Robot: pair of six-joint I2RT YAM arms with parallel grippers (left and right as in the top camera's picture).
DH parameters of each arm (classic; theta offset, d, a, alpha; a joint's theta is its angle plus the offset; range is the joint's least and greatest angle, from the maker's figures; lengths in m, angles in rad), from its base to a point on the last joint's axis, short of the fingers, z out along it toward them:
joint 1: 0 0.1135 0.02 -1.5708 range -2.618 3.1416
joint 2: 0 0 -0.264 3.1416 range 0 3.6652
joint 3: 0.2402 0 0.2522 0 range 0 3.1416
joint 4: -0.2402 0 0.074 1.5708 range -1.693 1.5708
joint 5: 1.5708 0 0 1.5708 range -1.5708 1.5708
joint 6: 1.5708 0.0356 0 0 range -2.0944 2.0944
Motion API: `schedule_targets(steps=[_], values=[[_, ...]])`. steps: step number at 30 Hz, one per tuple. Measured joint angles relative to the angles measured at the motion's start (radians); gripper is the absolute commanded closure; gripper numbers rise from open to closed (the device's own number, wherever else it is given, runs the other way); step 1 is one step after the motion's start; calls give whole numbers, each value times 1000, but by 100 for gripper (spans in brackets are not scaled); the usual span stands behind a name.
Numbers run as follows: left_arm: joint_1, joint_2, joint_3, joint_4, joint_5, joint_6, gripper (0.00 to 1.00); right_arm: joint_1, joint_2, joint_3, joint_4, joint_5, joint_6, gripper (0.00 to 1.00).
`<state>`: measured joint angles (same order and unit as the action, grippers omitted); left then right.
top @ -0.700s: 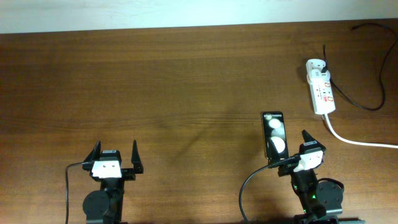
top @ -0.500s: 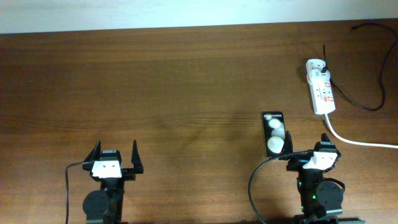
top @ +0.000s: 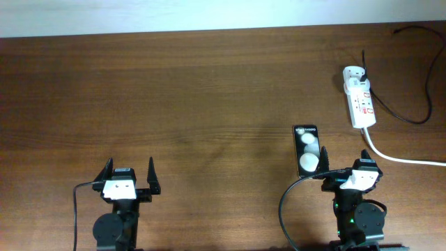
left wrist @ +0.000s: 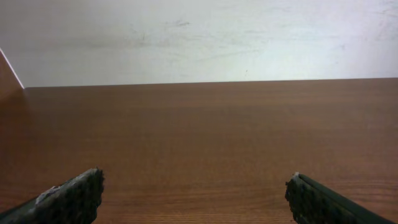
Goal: Plug charger to phone and switch on socket
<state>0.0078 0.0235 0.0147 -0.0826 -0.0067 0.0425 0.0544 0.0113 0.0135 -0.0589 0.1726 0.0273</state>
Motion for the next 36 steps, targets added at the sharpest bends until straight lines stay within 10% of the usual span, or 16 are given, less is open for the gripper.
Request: schedule_targets(steps=[17,23,30,36], values=[[0,0,0,0,0,0,1,0,0,0,0,-6,3,1],[0,0,0,0,0,0,1,0,0,0,-7,-285,394,1],[0,0,0,0,0,0,1,0,1,5,6,-357,437,1],[0,6,0,0,0,0,1,0,476,343,-112,-367,267,1]])
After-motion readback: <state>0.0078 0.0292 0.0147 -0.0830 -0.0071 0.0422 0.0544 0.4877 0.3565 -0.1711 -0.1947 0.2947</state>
